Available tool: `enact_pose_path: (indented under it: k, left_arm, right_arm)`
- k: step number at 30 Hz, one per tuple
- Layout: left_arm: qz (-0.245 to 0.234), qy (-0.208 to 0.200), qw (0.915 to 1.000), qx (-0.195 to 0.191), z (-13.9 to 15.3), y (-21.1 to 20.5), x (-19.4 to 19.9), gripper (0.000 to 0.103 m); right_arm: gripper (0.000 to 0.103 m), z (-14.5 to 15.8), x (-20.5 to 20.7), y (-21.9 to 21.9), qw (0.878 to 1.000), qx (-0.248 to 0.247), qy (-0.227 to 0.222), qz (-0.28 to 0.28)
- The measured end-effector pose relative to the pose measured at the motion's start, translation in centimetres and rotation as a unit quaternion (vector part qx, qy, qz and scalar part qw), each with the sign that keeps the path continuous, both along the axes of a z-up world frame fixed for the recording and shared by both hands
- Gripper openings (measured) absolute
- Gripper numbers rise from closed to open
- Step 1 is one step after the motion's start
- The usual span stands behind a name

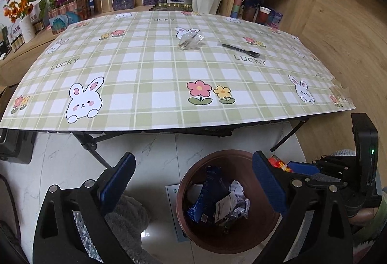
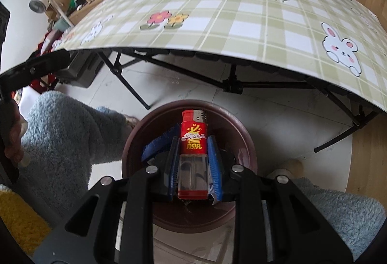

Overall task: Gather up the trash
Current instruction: 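Drop the lighter into the bin with the right gripper while the left drops the card, then grasp the clear wrapper with the left gripper while the right grasps the wrapped black fork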

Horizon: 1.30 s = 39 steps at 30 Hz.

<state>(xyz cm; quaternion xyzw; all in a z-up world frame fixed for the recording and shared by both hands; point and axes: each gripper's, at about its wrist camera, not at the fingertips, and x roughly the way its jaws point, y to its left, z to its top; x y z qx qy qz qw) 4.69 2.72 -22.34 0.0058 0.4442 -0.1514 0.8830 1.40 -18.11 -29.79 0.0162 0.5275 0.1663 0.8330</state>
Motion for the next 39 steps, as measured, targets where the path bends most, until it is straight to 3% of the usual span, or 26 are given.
enact_pose_path:
  k: [2, 4, 6, 9, 10, 19, 25, 31, 39]
  left_arm:
    - [0.001, 0.003, 1.0, 0.0, -0.2, 0.1, 0.0, 0.094]
    - [0.002, 0.006, 1.0, 0.0, -0.4, 0.2, 0.0, 0.094]
    - [0.004, 0.009, 0.9999, 0.0, -0.6, 0.1, 0.1, 0.094]
    - [0.008, 0.011, 0.9999, -0.001, -0.8, 0.3, 0.1, 0.094]
    - [0.008, 0.011, 0.9999, -0.003, -0.8, 0.3, 0.2, 0.094]
    - [0.0, -0.001, 1.0, -0.002, 0.1, -0.1, 1.7, 0.094]
    - [-0.004, -0.019, 0.9997, -0.015, 2.0, -0.3, 5.5, 0.094]
    - [-0.012, -0.015, 0.9993, -0.031, 2.4, -1.5, 13.0, 0.094]
    - [-0.07, -0.027, 0.997, 0.02, 0.1, -5.4, 23.8, 0.086]
  right_arm:
    - [0.029, 0.0, 0.0, 0.2, 1.0, -0.005, -0.001, 0.006]
    - [0.037, 0.0, 0.0, 0.4, 1.0, -0.008, -0.001, 0.009]
    - [0.067, 0.0, 0.0, 0.4, 1.0, -0.018, -0.006, 0.007]
    - [0.09, 0.3, 0.1, 0.3, 1.0, -0.022, -0.017, 0.001]
    - [0.092, 0.5, 0.1, 0.2, 0.999, -0.023, -0.021, -0.002]
    - [0.097, 2.9, 1.3, -2.4, 0.994, -0.056, -0.084, -0.041]
    - [0.097, 4.9, 3.7, -4.5, 0.99, -0.061, -0.112, -0.057]
    - [0.097, 5.7, 7.6, -5.9, 0.989, -0.063, -0.121, -0.059]
    - [0.097, 5.0, 14.6, -7.8, 0.992, -0.042, -0.102, -0.067]
